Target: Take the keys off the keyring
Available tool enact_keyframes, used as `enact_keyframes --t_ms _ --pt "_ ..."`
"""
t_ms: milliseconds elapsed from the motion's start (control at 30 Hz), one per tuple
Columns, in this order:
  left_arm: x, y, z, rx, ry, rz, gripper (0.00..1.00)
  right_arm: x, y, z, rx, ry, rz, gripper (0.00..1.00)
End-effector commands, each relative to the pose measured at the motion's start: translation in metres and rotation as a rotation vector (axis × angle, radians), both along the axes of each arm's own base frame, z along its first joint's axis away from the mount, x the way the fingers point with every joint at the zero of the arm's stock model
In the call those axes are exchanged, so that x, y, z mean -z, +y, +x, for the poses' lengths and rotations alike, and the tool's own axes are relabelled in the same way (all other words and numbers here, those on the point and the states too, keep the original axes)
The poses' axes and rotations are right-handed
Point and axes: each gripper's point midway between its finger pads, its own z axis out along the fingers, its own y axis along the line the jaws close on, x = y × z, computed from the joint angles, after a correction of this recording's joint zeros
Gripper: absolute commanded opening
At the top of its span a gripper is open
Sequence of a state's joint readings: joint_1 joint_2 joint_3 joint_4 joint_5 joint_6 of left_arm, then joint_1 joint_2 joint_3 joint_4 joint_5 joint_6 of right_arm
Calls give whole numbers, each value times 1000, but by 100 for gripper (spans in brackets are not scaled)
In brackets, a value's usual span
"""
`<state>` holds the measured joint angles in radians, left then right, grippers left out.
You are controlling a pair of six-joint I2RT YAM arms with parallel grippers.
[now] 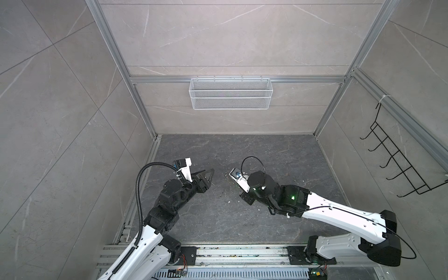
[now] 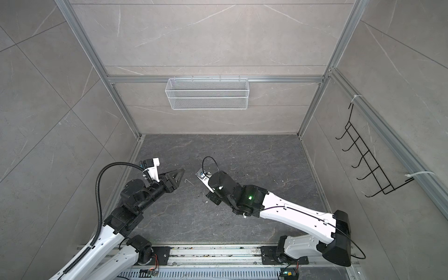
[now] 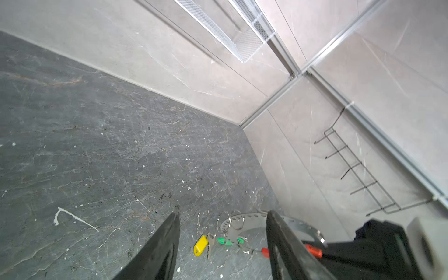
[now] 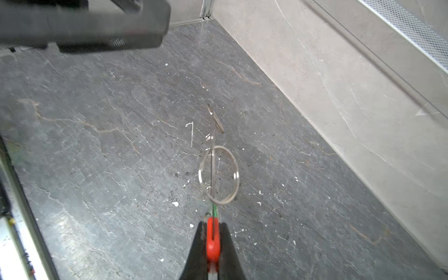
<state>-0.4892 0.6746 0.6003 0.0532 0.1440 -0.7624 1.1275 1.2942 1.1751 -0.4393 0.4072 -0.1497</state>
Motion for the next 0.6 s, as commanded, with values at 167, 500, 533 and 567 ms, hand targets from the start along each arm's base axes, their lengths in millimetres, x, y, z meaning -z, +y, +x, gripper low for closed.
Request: enact_keyframes --t_ms 167,500,533,567 --pt "-26 -21 2 108 118 -216 63 -19 15 16 2 -308 -72 0" --pt "-31 -23 4 111 130 -248 66 -11 48 16 -32 -528 -213 0" --pt "-32 -24 4 115 127 -250 66 -11 50 18 -22 -540 -216 0" --pt "-32 -25 4 121 126 -255 65 -13 51 20 -15 -549 -215 0"
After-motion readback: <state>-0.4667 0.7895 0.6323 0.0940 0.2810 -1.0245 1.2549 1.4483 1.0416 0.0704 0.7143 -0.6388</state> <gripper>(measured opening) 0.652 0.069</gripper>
